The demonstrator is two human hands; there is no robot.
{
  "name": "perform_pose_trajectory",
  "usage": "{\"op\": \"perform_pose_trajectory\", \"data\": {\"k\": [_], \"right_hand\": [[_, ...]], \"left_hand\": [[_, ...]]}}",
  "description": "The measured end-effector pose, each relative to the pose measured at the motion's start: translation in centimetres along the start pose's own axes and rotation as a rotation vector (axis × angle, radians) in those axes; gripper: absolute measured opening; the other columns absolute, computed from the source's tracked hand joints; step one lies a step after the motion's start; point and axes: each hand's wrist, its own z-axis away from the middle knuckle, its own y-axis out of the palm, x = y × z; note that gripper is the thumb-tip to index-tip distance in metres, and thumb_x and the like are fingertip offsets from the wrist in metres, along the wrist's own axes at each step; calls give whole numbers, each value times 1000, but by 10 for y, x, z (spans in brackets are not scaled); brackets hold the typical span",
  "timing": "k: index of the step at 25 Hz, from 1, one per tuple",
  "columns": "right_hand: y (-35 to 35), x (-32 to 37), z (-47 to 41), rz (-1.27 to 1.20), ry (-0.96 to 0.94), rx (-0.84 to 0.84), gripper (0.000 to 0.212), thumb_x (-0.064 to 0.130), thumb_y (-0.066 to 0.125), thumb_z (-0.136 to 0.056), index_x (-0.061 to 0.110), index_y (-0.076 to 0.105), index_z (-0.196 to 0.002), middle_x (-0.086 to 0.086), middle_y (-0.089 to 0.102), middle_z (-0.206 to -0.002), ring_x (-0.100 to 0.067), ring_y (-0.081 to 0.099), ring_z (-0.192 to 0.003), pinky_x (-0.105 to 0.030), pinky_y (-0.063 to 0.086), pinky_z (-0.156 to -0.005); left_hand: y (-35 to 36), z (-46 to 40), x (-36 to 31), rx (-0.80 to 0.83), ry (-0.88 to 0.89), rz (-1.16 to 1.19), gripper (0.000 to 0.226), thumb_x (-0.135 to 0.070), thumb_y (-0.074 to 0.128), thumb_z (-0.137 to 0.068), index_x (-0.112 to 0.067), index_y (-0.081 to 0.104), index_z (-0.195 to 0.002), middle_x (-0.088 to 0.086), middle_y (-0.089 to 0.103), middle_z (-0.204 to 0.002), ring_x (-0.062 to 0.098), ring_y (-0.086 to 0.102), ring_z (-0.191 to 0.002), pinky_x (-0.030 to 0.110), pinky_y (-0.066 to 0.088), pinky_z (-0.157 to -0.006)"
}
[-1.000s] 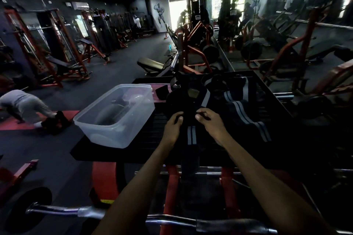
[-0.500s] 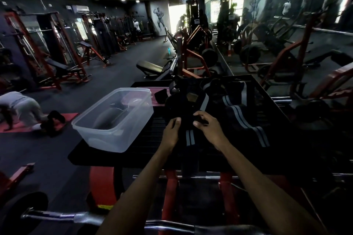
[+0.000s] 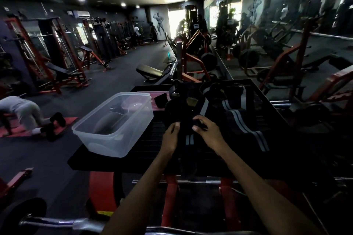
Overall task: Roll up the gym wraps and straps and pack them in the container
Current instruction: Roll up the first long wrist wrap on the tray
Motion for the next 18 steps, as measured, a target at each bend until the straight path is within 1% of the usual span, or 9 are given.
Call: {"op": "perform_pose_trajectory", "data": {"k": [2,4,6,9,11,12,14,16,18], "right_hand": [[1,2,1,-11,-27,9,25,10,63,-88,15,61,-112,3,59,-111,-13,55,-111,-24,46,-91],[1,3,2,-23,-7,17,24,22,61,-90,17,61,-114,10,57,-109,-5,51,-108,-25,45,-90],[0,2,2,-19,36,22,28,31,60,-90,19,62,-115,14,56,-108,-1,48,-106,-29,46,-87],[0,1,1,-25,4,2,23,19,61,-90,14,63,-112,9,59,-106,-7,53,-100,-14,44,-77],[1,1,1,-17,-30,5,22,10,61,-89,12,63,-110,5,61,-108,-8,55,-103,-8,42,-78],[1,1,1,-8,-45,15,22,6,61,-88,11,63,-109,4,60,-111,-9,55,-105,-7,42,-80],[1,1,1,-4,-66,37,22,3,60,-88,10,63,-108,0,59,-116,-9,54,-107,-3,41,-80],[1,2,2,-24,-69,58,18,9,59,-90,10,63,-108,0,59,-116,-9,54,-105,-5,42,-79],[1,2,3,-53,-51,65,16,16,58,-92,13,64,-107,3,60,-112,-11,56,-104,-20,47,-81]], "left_hand": [[-1,-1,1,-8,31,-6,24,-21,38,-101,-19,57,-114,4,60,-114,18,57,-110,30,46,-95],[-1,-2,1,-11,69,-34,26,-13,38,-100,-13,56,-119,4,58,-115,17,54,-110,23,44,-90],[-1,-3,0,-6,89,-46,28,-9,38,-99,-11,55,-121,7,57,-119,19,53,-113,24,43,-92],[-1,-4,2,-15,18,31,24,-17,41,-99,-15,58,-116,8,59,-123,21,55,-115,36,43,-102],[-1,-3,5,-1,-62,68,29,-31,43,-98,-15,61,-116,8,62,-120,22,58,-114,43,44,-103],[-1,-3,5,8,-90,74,30,-33,44,-97,-16,61,-115,9,64,-118,23,59,-113,45,44,-103],[-1,-1,1,1,-109,117,22,-25,45,-98,-16,60,-112,10,64,-114,27,59,-111,48,45,-101],[0,1,-6,-2,-122,198,20,-14,42,-98,-14,56,-112,10,61,-109,29,58,-107,48,49,-94],[-1,5,-12,27,-117,302,22,-9,40,-98,-11,52,-116,10,56,-109,26,58,-101,41,55,-78]]}}
